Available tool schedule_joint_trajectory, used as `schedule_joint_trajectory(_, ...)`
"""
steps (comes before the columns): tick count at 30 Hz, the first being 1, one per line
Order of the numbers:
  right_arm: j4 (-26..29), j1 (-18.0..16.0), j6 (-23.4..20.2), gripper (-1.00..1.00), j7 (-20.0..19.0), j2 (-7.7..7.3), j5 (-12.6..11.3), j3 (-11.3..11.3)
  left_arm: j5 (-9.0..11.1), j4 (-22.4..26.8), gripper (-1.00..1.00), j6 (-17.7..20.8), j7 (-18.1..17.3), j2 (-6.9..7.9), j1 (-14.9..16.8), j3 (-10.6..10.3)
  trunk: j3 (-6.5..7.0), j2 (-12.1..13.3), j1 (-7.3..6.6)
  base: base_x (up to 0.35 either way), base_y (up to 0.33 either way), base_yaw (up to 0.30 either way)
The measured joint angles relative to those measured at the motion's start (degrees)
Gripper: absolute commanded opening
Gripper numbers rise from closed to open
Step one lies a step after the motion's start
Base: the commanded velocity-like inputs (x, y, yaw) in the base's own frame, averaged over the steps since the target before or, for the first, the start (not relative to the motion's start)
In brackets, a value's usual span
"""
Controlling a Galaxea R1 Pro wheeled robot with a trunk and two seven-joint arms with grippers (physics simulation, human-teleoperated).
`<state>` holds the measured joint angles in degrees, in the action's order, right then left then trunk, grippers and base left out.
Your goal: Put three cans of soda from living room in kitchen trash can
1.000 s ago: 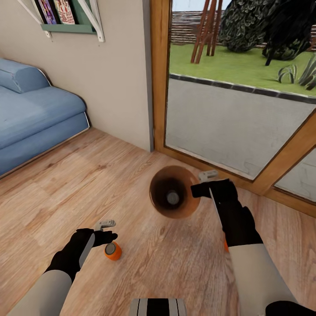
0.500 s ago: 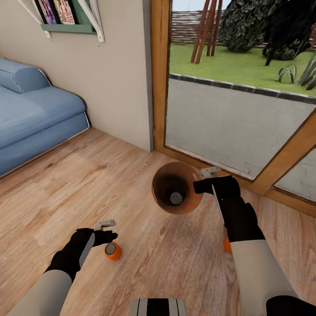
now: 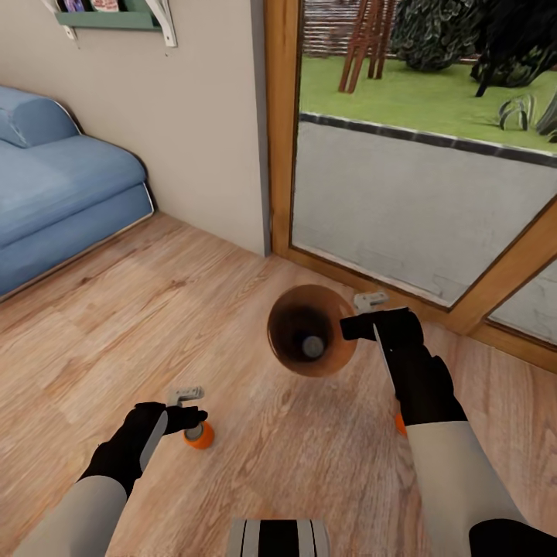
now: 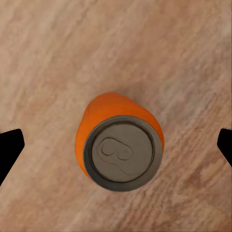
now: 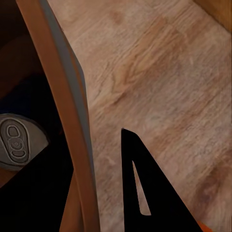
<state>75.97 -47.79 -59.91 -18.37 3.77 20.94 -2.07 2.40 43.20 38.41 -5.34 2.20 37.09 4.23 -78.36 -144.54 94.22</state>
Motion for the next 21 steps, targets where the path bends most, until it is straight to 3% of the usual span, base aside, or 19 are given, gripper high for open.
schedule_joint_trajectory(14, 0.0, 0.1, 0.0, -1.0, 0.0, 0.09, -0.1, -0.3, -0.1, 0.1, 1.0, 0.0, 0.0, 0.0, 0.0, 0.0, -3.1, -0.2, 0.36, 0.0, 0.0, 0.0)
schedule_joint_trajectory(21, 0.0, 0.1, 0.0, -1.0, 0.0, 0.09, -0.1, -0.3, 0.0, 0.1, 1.0, 0.0, 0.0, 0.0, 0.0, 0.0, -3.11, -0.2, 0.35, 0.0, 0.0, 0.0)
